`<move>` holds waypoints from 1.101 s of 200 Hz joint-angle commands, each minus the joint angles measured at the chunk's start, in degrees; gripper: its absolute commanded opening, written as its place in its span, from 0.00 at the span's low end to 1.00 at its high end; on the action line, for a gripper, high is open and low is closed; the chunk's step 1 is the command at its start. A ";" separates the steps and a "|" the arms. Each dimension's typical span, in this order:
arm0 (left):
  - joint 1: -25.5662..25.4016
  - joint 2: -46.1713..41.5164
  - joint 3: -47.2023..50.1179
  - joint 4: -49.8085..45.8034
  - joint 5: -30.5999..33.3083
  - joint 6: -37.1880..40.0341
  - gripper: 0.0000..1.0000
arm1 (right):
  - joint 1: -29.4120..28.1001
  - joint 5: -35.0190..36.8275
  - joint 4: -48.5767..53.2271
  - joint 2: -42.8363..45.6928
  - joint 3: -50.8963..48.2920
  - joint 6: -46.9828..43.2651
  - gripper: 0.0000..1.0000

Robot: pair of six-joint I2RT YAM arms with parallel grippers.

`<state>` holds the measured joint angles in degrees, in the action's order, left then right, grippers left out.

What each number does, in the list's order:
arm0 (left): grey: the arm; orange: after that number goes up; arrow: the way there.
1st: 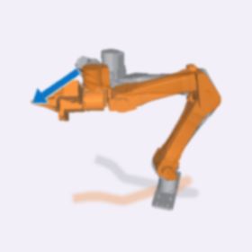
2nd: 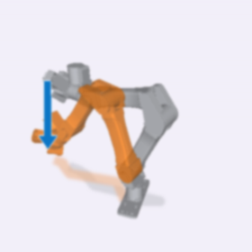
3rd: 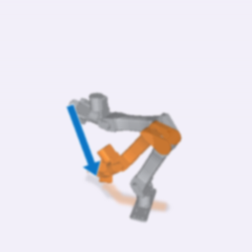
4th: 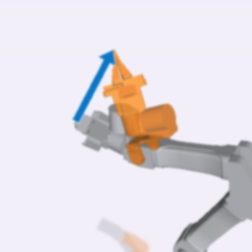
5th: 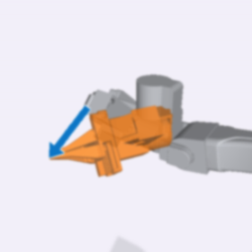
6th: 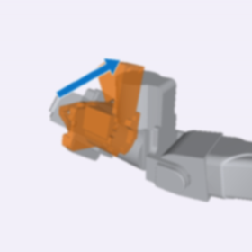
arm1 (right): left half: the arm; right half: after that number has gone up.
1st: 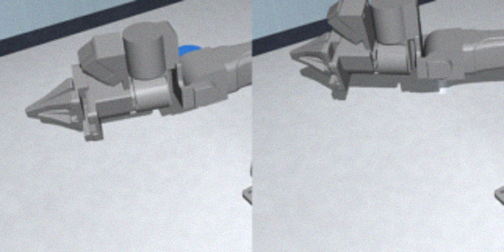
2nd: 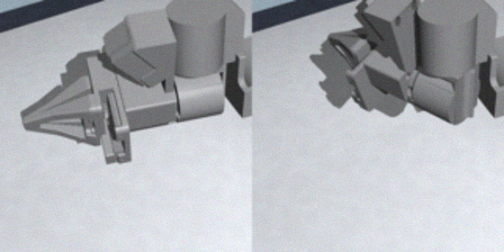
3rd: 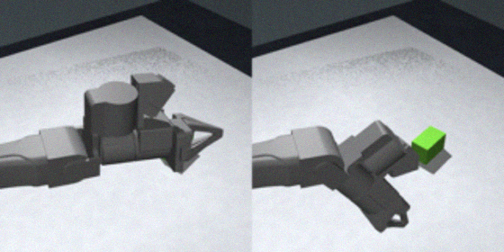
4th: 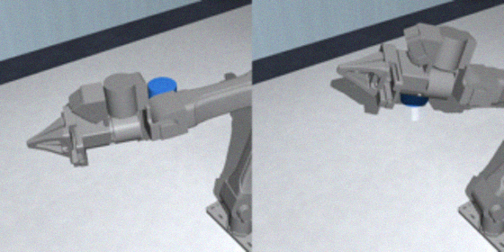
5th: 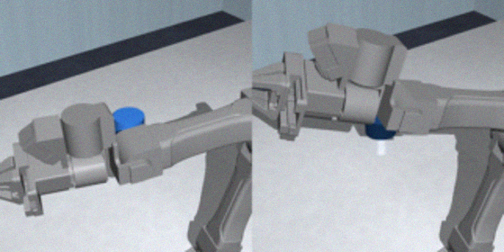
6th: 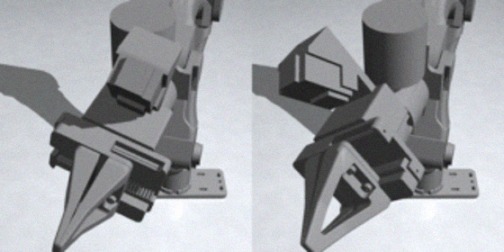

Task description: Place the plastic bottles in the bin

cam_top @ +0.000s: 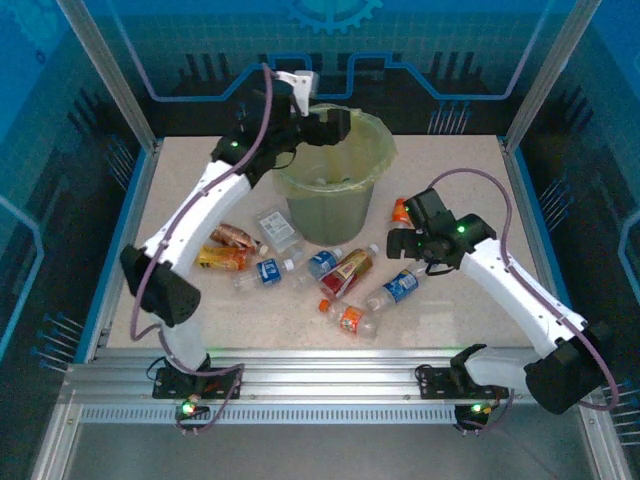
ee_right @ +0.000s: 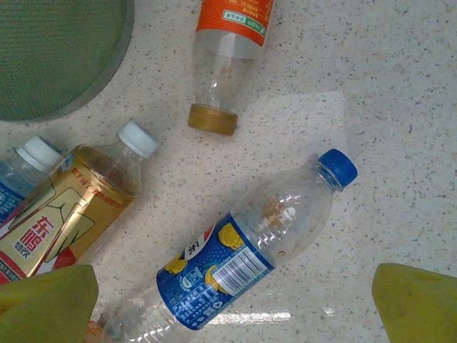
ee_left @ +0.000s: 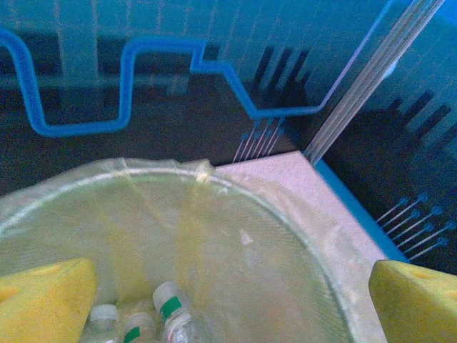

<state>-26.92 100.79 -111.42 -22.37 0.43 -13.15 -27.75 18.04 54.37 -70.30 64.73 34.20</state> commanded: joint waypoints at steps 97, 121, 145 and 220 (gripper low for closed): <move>-0.28 -25.62 18.76 4.81 5.62 -2.96 0.99 | -5.43 0.59 5.16 0.63 5.91 -4.08 1.00; -0.24 -31.98 24.83 5.26 9.19 -4.63 0.99 | -8.22 0.10 6.68 -0.09 7.05 -4.48 1.00; 0.01 -37.98 30.95 4.09 13.62 -7.19 0.99 | -11.52 -1.15 7.91 -1.31 8.00 -4.54 1.00; 4.84 -49.67 46.28 -0.35 22.71 -15.59 0.99 | -20.64 -4.03 11.26 -6.13 9.43 -6.78 1.00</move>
<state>-24.60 52.60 -68.01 -20.58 19.18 -24.14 -46.59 16.23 62.59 -75.20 72.12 29.28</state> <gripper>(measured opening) 0.990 0.998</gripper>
